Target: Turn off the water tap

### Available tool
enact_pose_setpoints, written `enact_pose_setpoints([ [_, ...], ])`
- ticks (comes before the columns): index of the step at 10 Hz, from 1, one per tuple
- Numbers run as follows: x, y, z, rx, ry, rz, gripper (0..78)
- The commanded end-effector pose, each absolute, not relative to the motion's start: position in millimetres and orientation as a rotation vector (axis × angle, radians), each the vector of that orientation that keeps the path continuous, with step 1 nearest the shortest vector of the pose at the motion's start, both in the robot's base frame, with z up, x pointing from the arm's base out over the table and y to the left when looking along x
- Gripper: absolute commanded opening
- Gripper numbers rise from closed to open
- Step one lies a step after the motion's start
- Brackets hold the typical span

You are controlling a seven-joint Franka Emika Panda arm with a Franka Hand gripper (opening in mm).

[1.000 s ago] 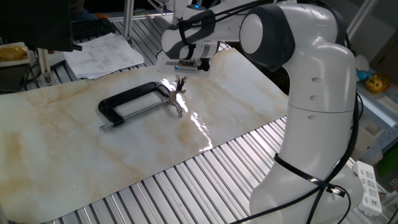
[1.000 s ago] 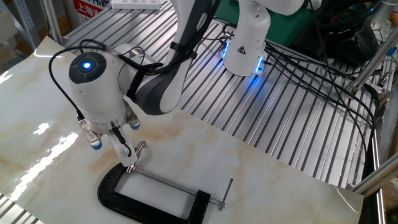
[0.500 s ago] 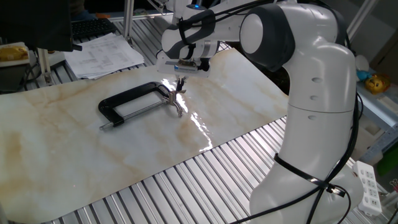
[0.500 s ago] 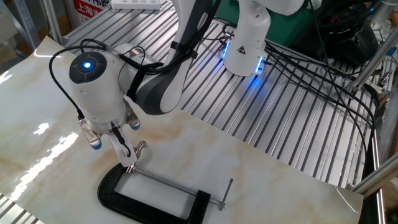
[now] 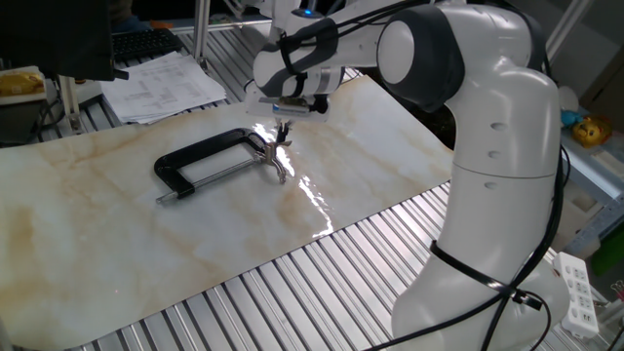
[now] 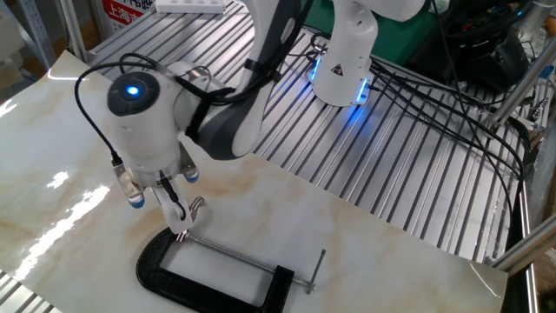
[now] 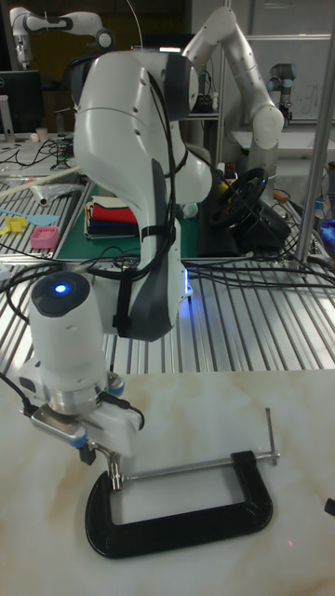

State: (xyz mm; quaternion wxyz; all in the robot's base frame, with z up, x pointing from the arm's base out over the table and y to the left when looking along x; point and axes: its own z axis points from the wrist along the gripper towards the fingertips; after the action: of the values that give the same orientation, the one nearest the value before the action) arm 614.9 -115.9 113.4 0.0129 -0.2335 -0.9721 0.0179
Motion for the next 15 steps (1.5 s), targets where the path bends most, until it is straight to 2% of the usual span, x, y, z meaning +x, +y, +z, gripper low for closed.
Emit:
enact_pose_setpoints([
  [1,615.7,-116.3,115.1,-0.749,-3.058,0.056,0.0],
  [9,615.2,-116.3,115.6,-0.722,-3.02,0.059,0.0],
  [15,599.5,-115.3,114.5,-0.709,-3.025,0.073,0.0],
])
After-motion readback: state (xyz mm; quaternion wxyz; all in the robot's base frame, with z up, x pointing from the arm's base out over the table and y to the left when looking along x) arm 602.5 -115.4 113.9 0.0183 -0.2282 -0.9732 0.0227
